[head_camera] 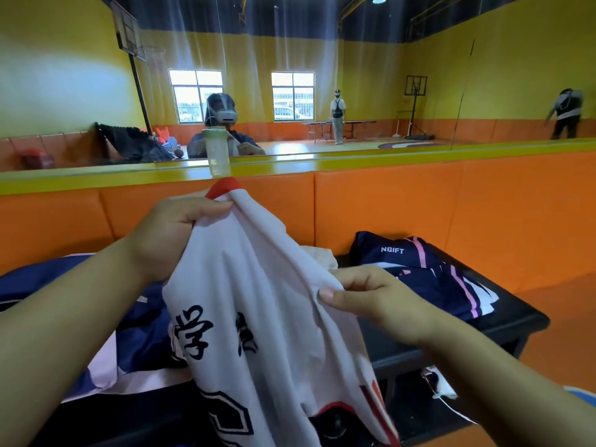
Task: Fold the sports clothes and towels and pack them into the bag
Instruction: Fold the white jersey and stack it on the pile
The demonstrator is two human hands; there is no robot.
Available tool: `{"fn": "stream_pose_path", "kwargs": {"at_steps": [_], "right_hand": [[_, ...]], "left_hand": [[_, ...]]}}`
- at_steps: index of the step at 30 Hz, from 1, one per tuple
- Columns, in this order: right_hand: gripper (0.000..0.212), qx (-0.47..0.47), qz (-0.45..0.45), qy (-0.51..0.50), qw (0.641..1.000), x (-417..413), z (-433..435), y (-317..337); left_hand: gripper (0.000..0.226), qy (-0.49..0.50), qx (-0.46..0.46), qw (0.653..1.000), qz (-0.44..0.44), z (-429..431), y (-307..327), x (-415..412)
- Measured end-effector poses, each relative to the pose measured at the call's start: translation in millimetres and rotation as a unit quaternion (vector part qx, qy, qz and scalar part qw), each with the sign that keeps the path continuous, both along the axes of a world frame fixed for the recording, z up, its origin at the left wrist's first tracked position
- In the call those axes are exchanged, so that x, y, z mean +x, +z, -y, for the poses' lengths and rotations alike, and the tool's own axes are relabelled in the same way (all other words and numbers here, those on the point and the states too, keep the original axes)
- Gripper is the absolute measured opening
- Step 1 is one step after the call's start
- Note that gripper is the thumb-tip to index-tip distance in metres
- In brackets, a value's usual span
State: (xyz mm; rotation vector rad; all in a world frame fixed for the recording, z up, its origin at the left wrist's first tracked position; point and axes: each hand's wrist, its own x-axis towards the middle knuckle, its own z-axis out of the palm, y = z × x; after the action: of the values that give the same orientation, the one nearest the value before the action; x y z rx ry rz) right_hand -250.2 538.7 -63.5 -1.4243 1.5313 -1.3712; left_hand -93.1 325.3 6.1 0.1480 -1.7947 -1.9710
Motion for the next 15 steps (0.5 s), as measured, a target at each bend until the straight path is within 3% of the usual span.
{"fn": "stream_pose_path", "kwargs": {"at_steps": [2,4,7,9,12,15], "right_hand": [[0.025,-0.017,-0.038,-0.034,0.999,-4,8,2],[0.027,-0.012,-0.096,-0.04,0.994,-2,20,3],[0.018,-0.013,-0.061,0.036,0.997,6,32,-2],[0.017,-0.01,-0.021,0.028,0.999,10,33,-5],[0.038,-0.02,-0.011,-0.02,1.0,4,32,-8],[0.05,-0.059,-0.028,-0.062,0.996,-1,31,-8]], "left_hand": [[0.07,-0.018,0.019,0.999,0.019,2,1,2],[0.067,-0.044,0.032,0.998,0.022,0,3,2],[0.035,-0.082,0.028,0.996,0.005,-10,5,3],[0.032,-0.086,0.026,0.996,-0.002,-10,6,5],[0.055,-0.032,0.04,0.999,0.005,2,6,8],[0.056,-0.006,0.019,1.0,-0.003,8,5,15]]}}
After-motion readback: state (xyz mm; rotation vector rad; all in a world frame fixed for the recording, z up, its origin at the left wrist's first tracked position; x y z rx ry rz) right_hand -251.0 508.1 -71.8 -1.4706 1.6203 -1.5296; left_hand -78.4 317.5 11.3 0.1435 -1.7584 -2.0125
